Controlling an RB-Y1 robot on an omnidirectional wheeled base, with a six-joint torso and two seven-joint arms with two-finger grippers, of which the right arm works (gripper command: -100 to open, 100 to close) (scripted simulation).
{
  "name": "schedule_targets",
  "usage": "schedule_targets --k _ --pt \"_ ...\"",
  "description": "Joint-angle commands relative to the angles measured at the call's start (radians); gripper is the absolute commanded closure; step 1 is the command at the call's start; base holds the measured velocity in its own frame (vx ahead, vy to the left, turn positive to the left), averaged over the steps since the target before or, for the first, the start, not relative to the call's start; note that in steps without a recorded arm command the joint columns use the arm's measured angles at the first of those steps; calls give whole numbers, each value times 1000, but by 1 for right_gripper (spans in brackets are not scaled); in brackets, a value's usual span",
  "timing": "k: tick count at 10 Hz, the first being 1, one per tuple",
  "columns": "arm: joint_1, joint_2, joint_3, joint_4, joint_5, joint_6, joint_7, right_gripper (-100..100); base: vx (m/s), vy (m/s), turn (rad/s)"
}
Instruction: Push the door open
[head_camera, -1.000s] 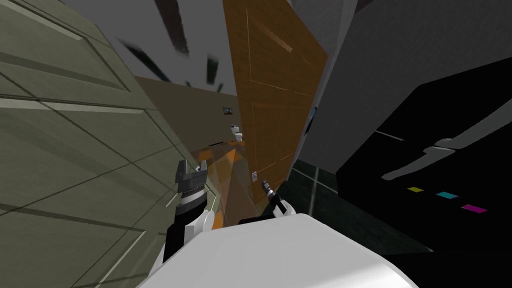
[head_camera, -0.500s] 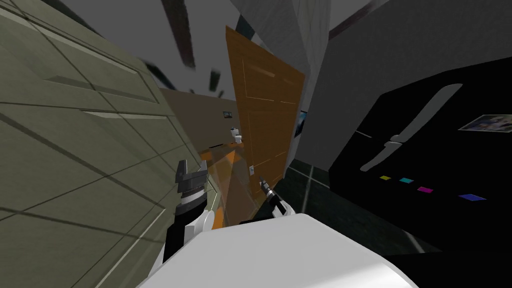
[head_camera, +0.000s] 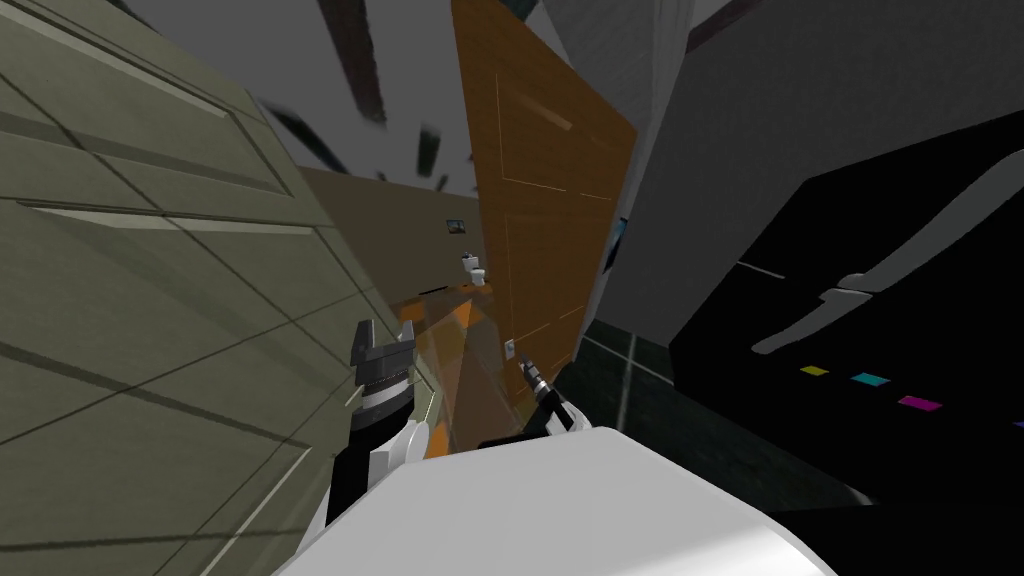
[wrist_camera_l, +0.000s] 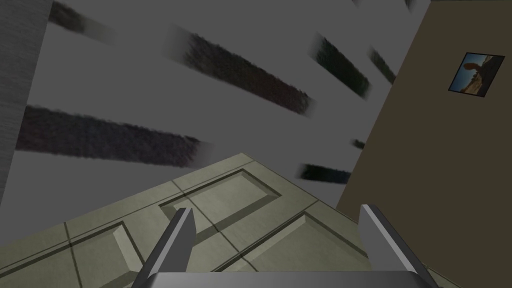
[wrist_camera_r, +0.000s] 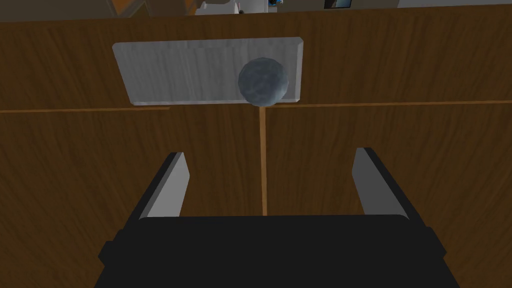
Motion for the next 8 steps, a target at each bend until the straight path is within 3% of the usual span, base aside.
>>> schedule_targets --k 1,7,8 --pt "-1 2 -4 7 -1 -9 4 -100 162 88 31" --pt "3 11 -10 13 -3 -21 12 -100 140 72 12" --pt "3 11 -10 13 -3 -21 12 100 -10 -5 12"
